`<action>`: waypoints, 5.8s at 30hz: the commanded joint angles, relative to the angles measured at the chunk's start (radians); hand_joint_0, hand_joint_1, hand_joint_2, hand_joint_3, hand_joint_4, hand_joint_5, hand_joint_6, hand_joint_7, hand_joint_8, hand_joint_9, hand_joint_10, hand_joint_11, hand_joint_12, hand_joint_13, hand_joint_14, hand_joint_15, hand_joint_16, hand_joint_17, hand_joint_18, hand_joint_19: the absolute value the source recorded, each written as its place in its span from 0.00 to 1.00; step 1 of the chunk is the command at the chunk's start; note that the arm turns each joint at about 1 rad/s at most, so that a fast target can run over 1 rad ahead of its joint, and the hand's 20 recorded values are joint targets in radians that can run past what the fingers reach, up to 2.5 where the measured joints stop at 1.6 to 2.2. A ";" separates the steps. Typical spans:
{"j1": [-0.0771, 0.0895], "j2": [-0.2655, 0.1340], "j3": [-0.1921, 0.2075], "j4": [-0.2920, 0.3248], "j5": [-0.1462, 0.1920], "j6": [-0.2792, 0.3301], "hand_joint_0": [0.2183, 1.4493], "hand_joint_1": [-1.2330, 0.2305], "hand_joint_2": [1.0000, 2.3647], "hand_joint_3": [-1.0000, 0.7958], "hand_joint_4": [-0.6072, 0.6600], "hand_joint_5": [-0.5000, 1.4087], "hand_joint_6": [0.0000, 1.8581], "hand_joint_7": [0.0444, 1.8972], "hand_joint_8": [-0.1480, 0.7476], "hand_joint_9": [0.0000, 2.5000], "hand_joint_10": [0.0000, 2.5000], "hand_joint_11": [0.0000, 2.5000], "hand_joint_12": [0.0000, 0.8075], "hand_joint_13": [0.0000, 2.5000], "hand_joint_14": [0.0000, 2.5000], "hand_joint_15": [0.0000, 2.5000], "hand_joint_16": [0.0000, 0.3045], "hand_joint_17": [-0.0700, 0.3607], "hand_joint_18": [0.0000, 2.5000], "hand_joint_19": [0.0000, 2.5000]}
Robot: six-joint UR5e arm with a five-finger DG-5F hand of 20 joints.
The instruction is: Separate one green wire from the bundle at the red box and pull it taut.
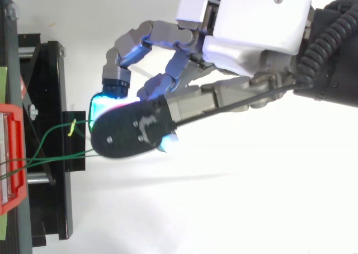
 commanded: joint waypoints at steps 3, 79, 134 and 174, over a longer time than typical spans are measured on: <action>0.000 0.000 0.000 0.000 0.000 0.000 0.29 0.48 0.00 0.31 0.55 0.19 0.47 0.49 0.47 0.46 0.01 0.48 0.41 0.28 0.01 0.22 0.15 0.40 0.22 0.23; -0.020 0.132 -0.476 0.414 -0.081 0.052 0.29 0.35 0.01 0.49 0.46 0.21 0.48 0.51 0.40 0.29 0.00 0.13 0.42 0.19 0.01 0.11 0.16 0.42 0.16 0.17; -0.008 0.153 -0.601 0.666 0.005 0.001 0.29 0.35 0.01 0.49 0.47 0.21 0.48 0.52 0.43 0.31 0.01 0.16 0.43 0.20 0.00 0.12 0.16 0.42 0.18 0.17; -0.008 0.153 -0.603 0.666 0.006 0.001 0.25 0.43 0.00 0.32 0.55 0.20 0.45 0.51 0.43 0.31 0.01 0.17 0.42 0.19 0.01 0.12 0.16 0.41 0.17 0.18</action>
